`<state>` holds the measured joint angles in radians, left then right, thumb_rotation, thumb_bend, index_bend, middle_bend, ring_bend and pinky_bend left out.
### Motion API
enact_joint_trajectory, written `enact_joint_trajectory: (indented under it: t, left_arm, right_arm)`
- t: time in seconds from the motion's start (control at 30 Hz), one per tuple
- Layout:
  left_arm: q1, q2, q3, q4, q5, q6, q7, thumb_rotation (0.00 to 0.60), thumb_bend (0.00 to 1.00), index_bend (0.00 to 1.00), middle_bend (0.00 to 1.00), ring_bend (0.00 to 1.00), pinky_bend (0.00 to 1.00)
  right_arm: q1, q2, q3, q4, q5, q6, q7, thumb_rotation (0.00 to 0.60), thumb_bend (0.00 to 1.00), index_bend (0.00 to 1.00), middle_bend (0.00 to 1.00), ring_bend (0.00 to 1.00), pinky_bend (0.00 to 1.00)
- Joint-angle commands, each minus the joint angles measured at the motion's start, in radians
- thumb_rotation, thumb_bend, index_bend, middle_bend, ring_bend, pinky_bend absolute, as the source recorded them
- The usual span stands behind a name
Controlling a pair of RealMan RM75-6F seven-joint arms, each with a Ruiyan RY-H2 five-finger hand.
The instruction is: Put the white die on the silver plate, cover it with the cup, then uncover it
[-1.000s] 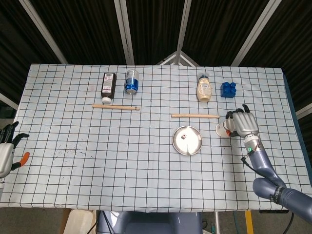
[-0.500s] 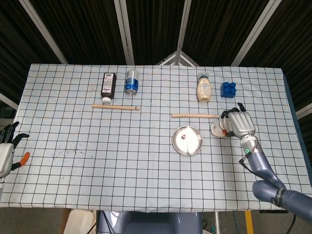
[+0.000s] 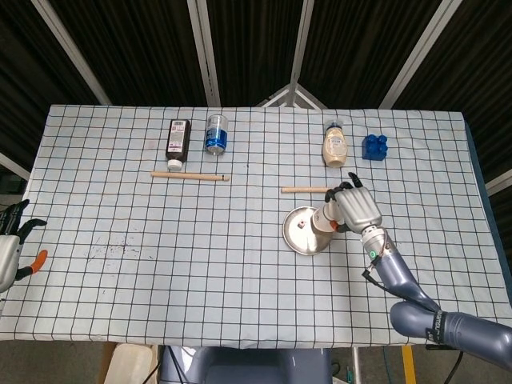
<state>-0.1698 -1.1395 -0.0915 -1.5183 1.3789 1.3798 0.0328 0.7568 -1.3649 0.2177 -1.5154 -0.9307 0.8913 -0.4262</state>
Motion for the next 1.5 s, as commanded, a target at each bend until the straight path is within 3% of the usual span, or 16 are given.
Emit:
enact_joint_trajectory:
  t: [0.03,1.2,1.5]
  left_arm:
    - [-0.001,0.001,0.0,0.0,-0.002,-0.003,-0.002,0.6,0.47,0.29,0.0,0.0,0.1]
    - [-0.005,0.005,0.002,-0.003,-0.006,-0.015,-0.001,0.6,0.47,0.29,0.0,0.0,0.1]
    - [-0.006,0.005,0.003,-0.004,-0.007,-0.018,0.001,0.6,0.47,0.29,0.0,0.0,0.1]
  right_arm:
    - [0.015,-0.019,0.0,0.004,0.013,0.0,-0.015,0.6,0.35,0.44,0.46,0.23,0.0]
    - [0.044,-0.082,-0.035,-0.04,0.019,0.056,-0.064,0.6,0.35,0.44,0.46,0.23,0.0]
    - [0.028,-0.051,-0.06,-0.034,0.017,0.057,-0.067,0.6,0.36,0.45,0.46,0.23,0.0]
